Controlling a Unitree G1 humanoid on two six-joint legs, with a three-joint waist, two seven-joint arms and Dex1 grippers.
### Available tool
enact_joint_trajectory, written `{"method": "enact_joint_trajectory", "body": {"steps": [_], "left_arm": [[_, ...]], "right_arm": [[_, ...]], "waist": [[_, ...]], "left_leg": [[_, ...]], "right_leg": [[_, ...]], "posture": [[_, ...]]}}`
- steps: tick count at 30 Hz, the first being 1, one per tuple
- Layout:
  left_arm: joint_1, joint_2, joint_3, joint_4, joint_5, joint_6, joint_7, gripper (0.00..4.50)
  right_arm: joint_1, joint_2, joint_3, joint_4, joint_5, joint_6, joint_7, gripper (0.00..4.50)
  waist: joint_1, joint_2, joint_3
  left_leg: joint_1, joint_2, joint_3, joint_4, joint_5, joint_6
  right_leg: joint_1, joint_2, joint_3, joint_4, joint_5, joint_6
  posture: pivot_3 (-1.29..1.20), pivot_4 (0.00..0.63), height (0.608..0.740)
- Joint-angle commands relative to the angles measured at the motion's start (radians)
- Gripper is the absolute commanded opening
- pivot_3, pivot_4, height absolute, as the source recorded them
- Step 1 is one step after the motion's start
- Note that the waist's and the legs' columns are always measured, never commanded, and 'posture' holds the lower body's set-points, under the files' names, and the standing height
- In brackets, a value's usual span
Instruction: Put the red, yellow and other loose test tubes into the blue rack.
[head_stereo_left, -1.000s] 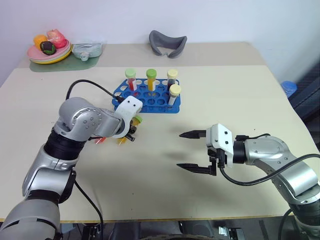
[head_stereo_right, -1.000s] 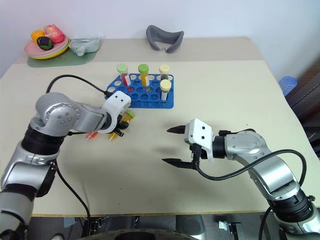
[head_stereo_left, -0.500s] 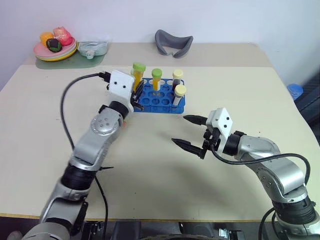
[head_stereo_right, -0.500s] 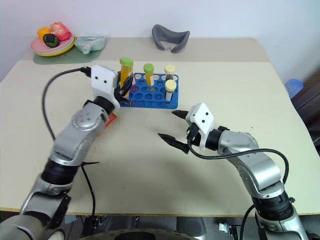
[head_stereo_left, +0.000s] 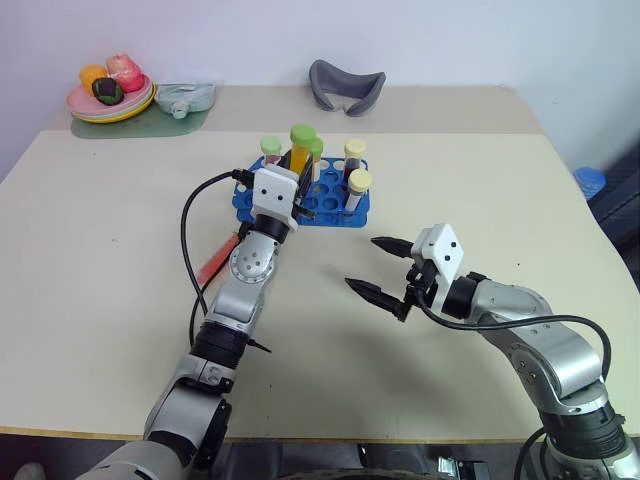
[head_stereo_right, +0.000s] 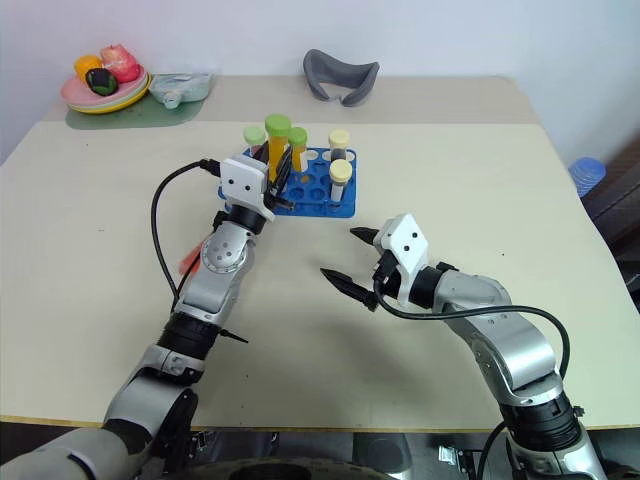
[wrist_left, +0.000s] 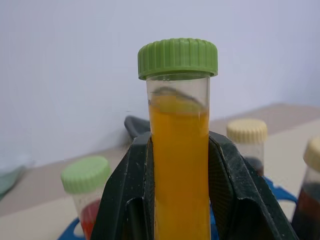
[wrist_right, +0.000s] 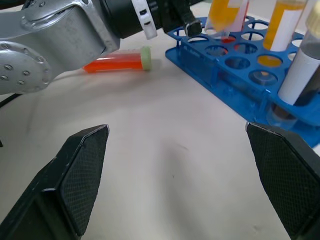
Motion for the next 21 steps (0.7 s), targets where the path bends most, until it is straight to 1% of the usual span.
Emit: {"method": "enact_joint_trajectory", "body": {"steps": [1,5,11,21], "left_arm": [[-0.040,-0.038,0.042,0.071,0.001,-0.084,0.002,0.82],[-0.072,-0.073,0.067,0.163,0.014,-0.130,0.016,0.82],[-0.088,-0.121,0.072,0.232,0.003,-0.170,-0.026,0.82],[-0.115,-0.138,0.073,0.319,0.062,-0.201,-0.006,0.82]], "right_arm": [[0.001,0.008,-0.030,-0.039,0.000,-0.026,-0.013,4.50],[-0.002,0.006,-0.031,-0.034,-0.001,-0.030,-0.016,4.50],[-0.007,0.002,-0.032,-0.028,-0.004,-0.033,-0.017,4.50],[-0.014,0.006,-0.028,-0.032,-0.003,-0.027,-0.024,4.50]], "waist": [[0.000,0.000,0.000],[-0.001,0.000,0.000],[0.000,0.000,0.000],[0.000,0.000,0.000]], "left_leg": [[0.000,0.000,0.000,0.000,0.000,0.000],[0.000,0.000,0.000,0.000,0.000,0.000],[0.000,0.000,0.000,0.000,0.000,0.000],[0.000,0.000,0.000,0.000,0.000,0.000]], "right_leg": [[0.000,0.000,0.000,0.000,0.000,0.000],[0.000,0.000,0.000,0.000,0.000,0.000],[0.000,0.000,0.000,0.000,0.000,0.000],[0.000,0.000,0.000,0.000,0.000,0.000]], "posture": [[0.00,0.150,0.740],[0.00,0.150,0.740],[0.00,0.150,0.740],[0.00,0.150,0.740]]}}
